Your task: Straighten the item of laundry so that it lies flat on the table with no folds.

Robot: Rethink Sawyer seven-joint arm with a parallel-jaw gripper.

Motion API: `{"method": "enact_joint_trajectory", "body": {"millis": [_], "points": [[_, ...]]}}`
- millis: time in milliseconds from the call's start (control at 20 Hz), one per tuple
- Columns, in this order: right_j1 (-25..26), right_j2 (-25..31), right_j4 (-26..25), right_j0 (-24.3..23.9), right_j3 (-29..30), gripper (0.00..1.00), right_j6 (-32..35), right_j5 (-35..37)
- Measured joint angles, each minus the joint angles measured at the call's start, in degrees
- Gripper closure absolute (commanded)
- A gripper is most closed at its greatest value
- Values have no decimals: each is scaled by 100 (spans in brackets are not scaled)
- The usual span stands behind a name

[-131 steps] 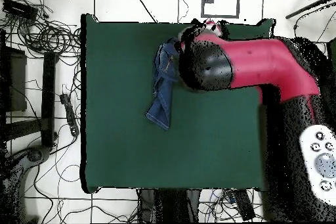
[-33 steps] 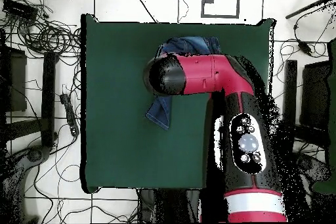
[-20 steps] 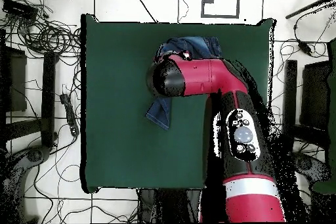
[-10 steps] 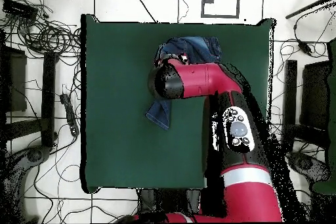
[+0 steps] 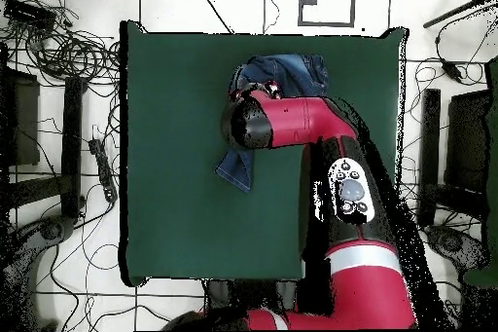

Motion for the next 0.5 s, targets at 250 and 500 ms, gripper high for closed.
{"method": "enact_joint_trajectory", "body": {"millis": [250,500], "points": [[28,-105,0,29,0,100,0,-164],[99,-268,0,108,1,100,0,-397]]}}
